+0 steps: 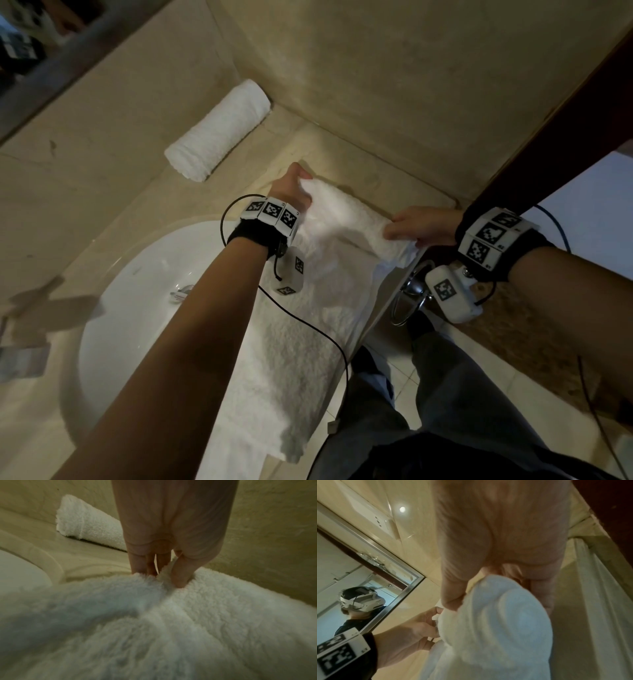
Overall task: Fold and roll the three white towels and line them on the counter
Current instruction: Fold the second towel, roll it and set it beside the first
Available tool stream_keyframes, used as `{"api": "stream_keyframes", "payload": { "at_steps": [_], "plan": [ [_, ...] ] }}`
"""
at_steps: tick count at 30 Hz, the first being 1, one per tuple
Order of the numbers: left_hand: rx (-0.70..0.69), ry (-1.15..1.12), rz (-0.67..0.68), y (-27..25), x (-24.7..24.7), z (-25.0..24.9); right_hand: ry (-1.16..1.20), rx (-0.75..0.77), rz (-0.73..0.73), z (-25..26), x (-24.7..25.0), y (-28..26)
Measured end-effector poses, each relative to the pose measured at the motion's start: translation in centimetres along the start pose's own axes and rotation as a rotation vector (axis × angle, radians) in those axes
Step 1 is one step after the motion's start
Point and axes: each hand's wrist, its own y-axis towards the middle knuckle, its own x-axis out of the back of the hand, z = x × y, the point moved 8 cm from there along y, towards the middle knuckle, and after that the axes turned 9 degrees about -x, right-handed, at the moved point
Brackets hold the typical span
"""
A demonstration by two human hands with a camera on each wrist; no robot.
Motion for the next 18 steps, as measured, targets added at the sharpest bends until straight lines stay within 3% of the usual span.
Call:
{"api": "stream_keyframes", "payload": {
  "at_steps": [4, 12, 18],
  "plan": [
    [-0.003, -0.018, 0.021, 0.8, -0.2, -0.1, -0.169, 0.063, -0.204, 0.9, 2.8, 0.6],
    [-0.098, -0.008, -0.014, 2.2, -0.1, -2.0, -0.326, 0.121, -0.46, 3.2, 5.6, 1.0],
    [-0.125, 0.117, 0.03, 3.5, 0.0, -3.1, -0.479, 0.081, -0.47, 4.0, 6.0, 1.2]
  ]
}}
